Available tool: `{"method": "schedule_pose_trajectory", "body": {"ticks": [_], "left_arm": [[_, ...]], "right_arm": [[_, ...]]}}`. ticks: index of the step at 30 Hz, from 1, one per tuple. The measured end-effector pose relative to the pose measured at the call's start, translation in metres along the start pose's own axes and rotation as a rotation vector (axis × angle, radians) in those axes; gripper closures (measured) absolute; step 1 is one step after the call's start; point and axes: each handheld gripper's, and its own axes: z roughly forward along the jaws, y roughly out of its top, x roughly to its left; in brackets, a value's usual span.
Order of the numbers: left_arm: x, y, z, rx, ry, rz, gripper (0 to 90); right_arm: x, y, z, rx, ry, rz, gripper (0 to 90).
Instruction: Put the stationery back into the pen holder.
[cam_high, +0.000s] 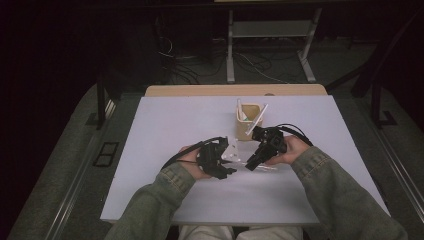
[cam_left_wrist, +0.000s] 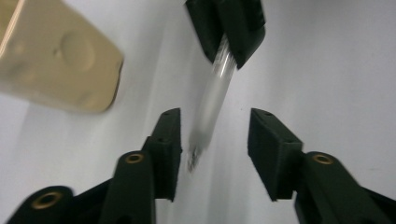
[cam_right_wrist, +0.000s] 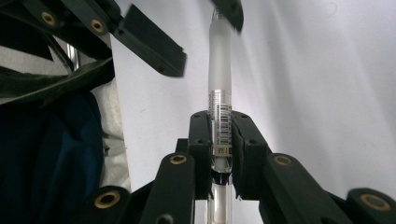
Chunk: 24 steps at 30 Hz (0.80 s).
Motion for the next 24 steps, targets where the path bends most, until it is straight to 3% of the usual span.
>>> {"method": "schedule_pose_trajectory", "body": {"ticks": [4,6,8,18,24], "left_arm": [[0.002,-0.008,-0.005,-0.030,0.017,-0.084,42.7],[0.006,-0.011,-0.009,-0.038,0.019,-0.103,40.3],[0.007,-0.015,-0.011,-0.077,0.018,-0.153,37.2],[0.016,-0.033,-0.026,-0.179,-0.026,-0.276,19.9],[0.019,-0.045,-0.028,-0.246,-0.052,-0.405,0.2]], "right_arm": [[-0.002,-0.005,-0.003,-0.028,-0.003,0.010,78.9],[-0.002,-0.007,-0.004,-0.039,-0.003,0.011,78.8],[-0.002,-0.009,-0.004,-0.049,-0.004,0.012,78.8],[0.004,-0.011,-0.013,-0.135,-0.040,-0.004,78.8],[0.006,-0.010,-0.017,-0.187,-0.074,-0.014,78.8]]}}
